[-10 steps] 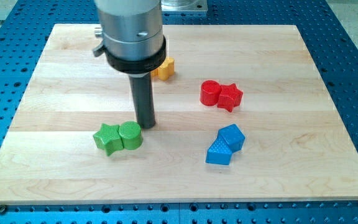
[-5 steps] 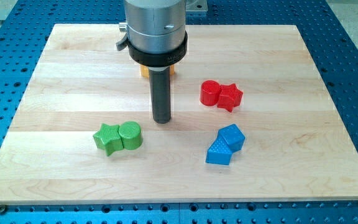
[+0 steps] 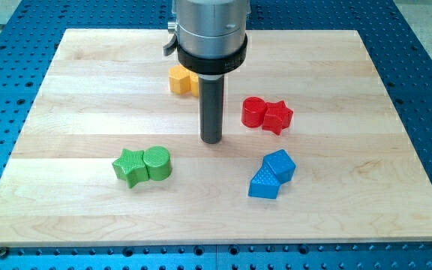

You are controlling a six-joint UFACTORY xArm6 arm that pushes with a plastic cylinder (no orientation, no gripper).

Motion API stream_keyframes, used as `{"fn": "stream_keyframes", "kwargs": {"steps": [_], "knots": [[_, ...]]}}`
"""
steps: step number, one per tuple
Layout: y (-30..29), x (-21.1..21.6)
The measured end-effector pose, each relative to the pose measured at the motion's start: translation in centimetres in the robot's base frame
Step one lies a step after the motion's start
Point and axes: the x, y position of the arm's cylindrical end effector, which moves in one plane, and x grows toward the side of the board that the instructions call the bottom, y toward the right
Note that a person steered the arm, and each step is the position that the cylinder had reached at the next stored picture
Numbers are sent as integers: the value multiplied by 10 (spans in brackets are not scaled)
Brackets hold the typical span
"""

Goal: Place the heart to the top left corner of the board

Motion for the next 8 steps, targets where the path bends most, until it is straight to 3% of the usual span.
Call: {"fn": "stream_keyframes", "kwargs": {"steps": [6, 8], "knots": [[-22, -159], [-10, -164]]}}
